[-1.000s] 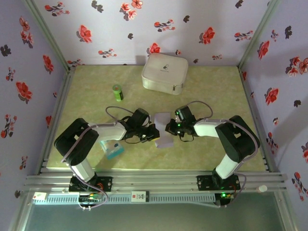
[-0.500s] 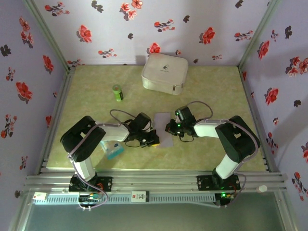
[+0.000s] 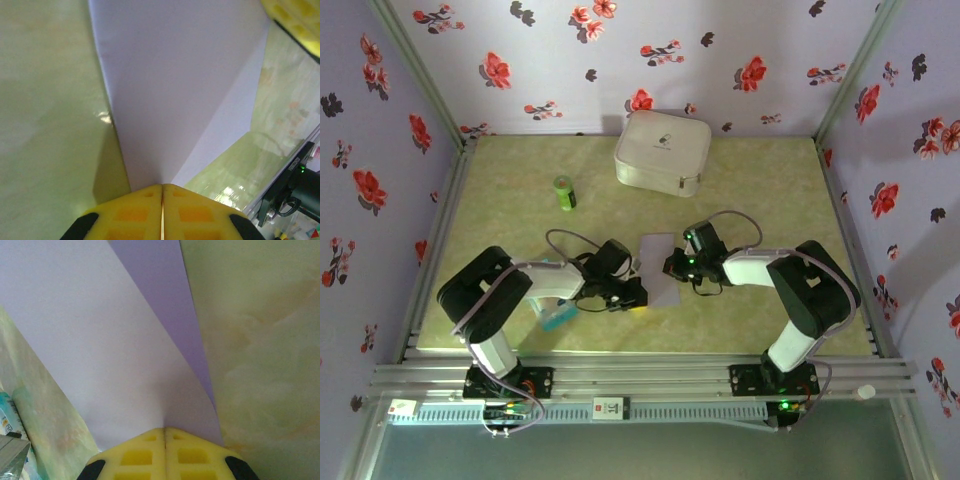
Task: Fold a paper plane with a square sheet of paper (pick it up from the middle)
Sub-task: First fold the square sheet of paper in half at the center of the table.
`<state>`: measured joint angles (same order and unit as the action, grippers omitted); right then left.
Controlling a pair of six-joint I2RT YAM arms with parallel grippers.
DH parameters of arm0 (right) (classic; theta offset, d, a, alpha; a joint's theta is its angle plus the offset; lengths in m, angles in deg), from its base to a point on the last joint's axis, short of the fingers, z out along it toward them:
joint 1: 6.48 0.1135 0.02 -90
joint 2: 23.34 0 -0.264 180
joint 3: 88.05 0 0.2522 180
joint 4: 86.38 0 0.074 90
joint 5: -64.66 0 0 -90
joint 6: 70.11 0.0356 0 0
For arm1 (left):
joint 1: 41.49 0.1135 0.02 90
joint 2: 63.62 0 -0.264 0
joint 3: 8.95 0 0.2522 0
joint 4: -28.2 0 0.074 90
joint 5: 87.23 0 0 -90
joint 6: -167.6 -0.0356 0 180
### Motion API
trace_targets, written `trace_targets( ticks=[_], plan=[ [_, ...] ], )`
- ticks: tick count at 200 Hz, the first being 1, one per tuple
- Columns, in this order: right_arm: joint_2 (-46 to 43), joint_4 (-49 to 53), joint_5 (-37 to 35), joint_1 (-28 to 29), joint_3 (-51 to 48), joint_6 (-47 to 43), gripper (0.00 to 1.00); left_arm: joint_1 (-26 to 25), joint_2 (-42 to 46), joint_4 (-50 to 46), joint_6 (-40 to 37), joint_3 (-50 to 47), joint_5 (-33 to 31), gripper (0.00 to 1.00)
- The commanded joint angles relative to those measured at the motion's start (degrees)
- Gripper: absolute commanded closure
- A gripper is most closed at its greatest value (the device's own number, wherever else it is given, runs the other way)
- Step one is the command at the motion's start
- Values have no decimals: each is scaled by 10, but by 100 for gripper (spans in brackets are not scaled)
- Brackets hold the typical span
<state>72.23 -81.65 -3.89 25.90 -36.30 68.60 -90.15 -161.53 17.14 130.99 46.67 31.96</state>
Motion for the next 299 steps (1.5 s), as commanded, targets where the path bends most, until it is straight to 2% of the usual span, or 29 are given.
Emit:
trace_targets(
  ticks=[1, 50, 80, 114, 151, 191, 257, 299],
  plan=[
    [36, 92, -48, 8, -31, 7, 100, -10, 13, -74, -15, -26, -1, 91],
    [36, 102, -41, 8, -19, -10, 100, -4, 94, -70, -18, -19, 1, 91],
    [41, 139, -45, 7, 3, -43, 100, 42, 132, -35, -2, -3, -14, 90],
    [51, 144, -33, 8, 21, -54, 100, 98, 59, -8, 1, 63, 9, 90],
    [65, 147, -18, 8, 36, -62, 100, 105, -40, -3, -11, 141, 25, 90],
    [70, 153, -13, 8, 43, -66, 100, 110, -98, 6, -22, 158, 10, 91],
    [69, 155, -17, 8, 38, -64, 100, 121, -113, 46, -20, 131, 7, 90],
    [71, 157, -19, 8, 37, -62, 100, 122, -107, 35, -55, 125, 5, 88]
  ],
)
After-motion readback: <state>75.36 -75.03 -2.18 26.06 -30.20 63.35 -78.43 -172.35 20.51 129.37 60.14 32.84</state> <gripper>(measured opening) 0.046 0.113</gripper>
